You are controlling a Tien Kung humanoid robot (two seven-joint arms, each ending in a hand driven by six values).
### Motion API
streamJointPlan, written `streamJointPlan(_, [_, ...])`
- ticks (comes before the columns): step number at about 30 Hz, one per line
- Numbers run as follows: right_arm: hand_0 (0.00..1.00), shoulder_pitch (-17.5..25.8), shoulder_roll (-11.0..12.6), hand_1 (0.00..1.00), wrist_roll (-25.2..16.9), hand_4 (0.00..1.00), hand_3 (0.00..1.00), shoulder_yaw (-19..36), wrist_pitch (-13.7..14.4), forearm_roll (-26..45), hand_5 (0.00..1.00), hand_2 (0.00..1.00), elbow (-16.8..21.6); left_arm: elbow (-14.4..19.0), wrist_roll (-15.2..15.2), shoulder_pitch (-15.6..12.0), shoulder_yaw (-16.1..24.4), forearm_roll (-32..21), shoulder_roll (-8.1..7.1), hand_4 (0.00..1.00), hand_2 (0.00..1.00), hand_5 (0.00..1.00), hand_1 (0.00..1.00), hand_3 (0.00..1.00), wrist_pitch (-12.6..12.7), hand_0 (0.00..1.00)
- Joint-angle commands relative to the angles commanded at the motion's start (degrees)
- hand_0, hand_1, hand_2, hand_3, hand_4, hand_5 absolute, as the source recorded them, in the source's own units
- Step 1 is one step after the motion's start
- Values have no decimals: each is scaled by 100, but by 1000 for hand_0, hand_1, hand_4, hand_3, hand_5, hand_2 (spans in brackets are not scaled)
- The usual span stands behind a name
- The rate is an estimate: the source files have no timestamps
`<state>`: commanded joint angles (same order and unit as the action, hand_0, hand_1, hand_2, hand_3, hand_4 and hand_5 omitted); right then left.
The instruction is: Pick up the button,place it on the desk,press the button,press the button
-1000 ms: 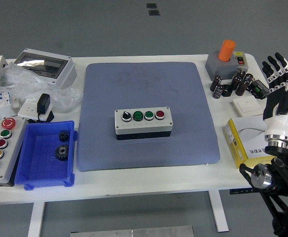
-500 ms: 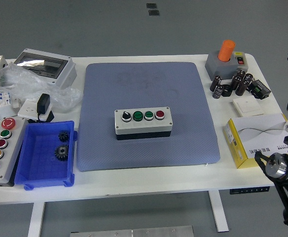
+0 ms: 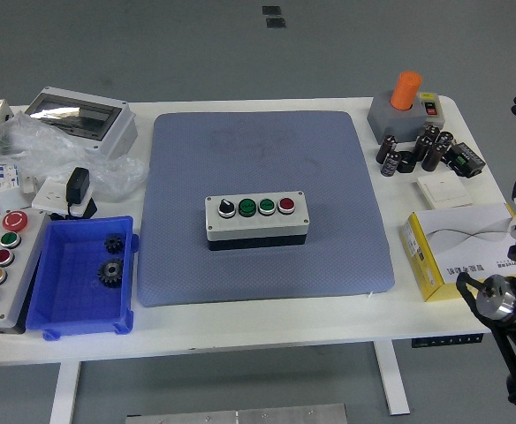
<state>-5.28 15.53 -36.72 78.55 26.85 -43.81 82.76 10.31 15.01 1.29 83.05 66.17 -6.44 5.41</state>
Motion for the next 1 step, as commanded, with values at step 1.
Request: streamJointPlan(1, [682, 1, 1, 616, 22, 707, 661, 8, -1, -31, 651, 646, 3, 0, 4, -3, -3, -2, -1, 500, 505, 133, 533, 576, 2, 591])
